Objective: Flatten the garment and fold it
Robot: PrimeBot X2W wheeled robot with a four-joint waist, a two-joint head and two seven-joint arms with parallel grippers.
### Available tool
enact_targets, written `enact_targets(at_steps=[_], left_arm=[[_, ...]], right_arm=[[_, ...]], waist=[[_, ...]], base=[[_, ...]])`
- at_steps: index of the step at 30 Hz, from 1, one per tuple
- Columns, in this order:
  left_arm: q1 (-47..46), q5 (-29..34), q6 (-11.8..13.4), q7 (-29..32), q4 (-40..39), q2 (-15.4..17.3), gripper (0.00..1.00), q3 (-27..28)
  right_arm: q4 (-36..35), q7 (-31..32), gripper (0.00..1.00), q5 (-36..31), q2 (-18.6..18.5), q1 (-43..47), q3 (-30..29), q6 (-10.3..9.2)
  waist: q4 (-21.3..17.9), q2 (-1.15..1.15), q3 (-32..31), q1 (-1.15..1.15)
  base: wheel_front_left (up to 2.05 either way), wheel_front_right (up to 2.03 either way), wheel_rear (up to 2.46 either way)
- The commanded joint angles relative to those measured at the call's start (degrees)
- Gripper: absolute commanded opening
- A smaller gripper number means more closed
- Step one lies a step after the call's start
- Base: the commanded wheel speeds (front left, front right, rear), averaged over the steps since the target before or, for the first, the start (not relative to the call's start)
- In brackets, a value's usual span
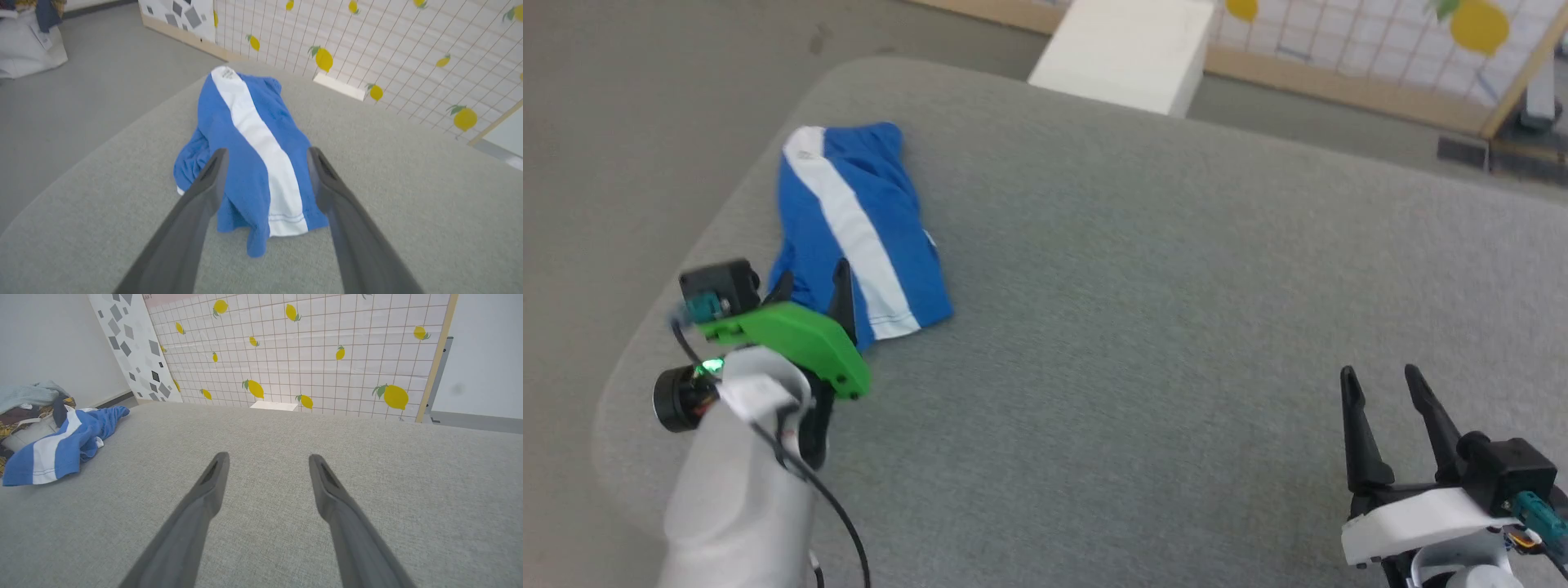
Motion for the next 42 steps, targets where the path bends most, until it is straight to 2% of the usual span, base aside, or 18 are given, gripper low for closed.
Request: enact_targets(at_steps=[1,6,13,14,15,16,19,23,29,34,39,42], left_arm=[[-2.2,-1.3,0.0,3.2,2.4,0.4,1.0,0.7],[-7.2,-3.7,2.1,11.0,7.7,1.1,1.0,2.3],[-9.2,-3.8,5.8,16.9,12.1,2.4,1.0,2.7],[-9.3,-3.9,5.9,16.6,12.1,2.5,0.41,2.8],[-9.4,-3.8,6.0,15.6,11.7,2.7,0.07,2.9],[-9.4,-3.8,6.1,14.5,11.5,2.7,0.0,3.1],[-9.7,-3.8,5.3,11.4,10.5,2.3,0.0,2.9],[-11.9,-3.6,2.9,6.9,7.4,2.6,0.0,2.0],[-18.9,-2.0,-2.6,5.0,-0.6,4.5,0.0,-1.7],[-24.2,-5.4,-6.3,8.6,-9.7,1.6,0.0,-6.0],[-24.4,-11.0,-7.2,15.6,-15.7,-1.0,0.0,-10.4],[-21.4,-11.8,-7.4,19.3,-17.2,-1.1,0.0,-13.8]], right_arm=[[-0.6,0.3,1.0,-0.4,0.0,-0.9,-0.3,-0.09],[-2.4,1.1,1.0,-1.2,0.0,-2.0,-1.2,-0.09],[-3.6,1.6,1.0,-1.5,0.0,-3.8,-1.0,-0.09],[-3.7,1.6,1.0,-1.5,0.0,-4.1,-1.0,-0.09],[-3.7,1.6,1.0,-1.4,0.0,-4.3,-0.9,-0.09],[-3.6,1.6,1.0,-1.2,0.0,-4.5,-0.8,-0.09],[-3.1,1.5,1.0,-0.6,0.0,-4.9,-0.6,-0.09],[-1.9,1.2,1.0,0.1,0.0,-5.0,0.2,-0.09],[0.9,-0.1,1.0,2.2,0.0,-5.1,2.1,-0.09],[3.5,-1.0,1.0,3.9,0.0,-4.8,2.5,-0.09],[5.3,-1.6,1.0,4.7,0.0,-4.4,1.9,-0.09],[6.0,-1.8,1.0,5.0,0.0,-3.7,1.0,-0.09]], waist=[[-4.2,0.0,4.8,0.0],[-6.5,0.0,8.8,0.0],[-8.0,0.0,11.8,0.0],[-8.1,0.0,12.1,0.0],[-8.1,0.0,12.2,0.0],[-8.1,0.0,12.3,0.0],[-7.6,0.0,11.8,0.0],[-7.1,0.0,9.9,0.0],[-8.7,0.0,4.6,0.0],[-12.3,0.0,0.8,0.0],[-17.4,0.0,-1.2,0.0],[-20.0,0.0,-1.8,0.0]], base=[[0.0,0.0,0.0],[0.0,0.0,0.0],[0.0,0.0,0.0],[0.0,0.0,0.0],[0.0,0.0,0.0],[0.0,0.0,0.0],[0.0,0.0,0.0],[0.0,0.0,0.0],[0.0,0.0,0.0],[0.0,0.0,0.0],[0.0,0.0,0.0],[0.0,0.0,0.0]])
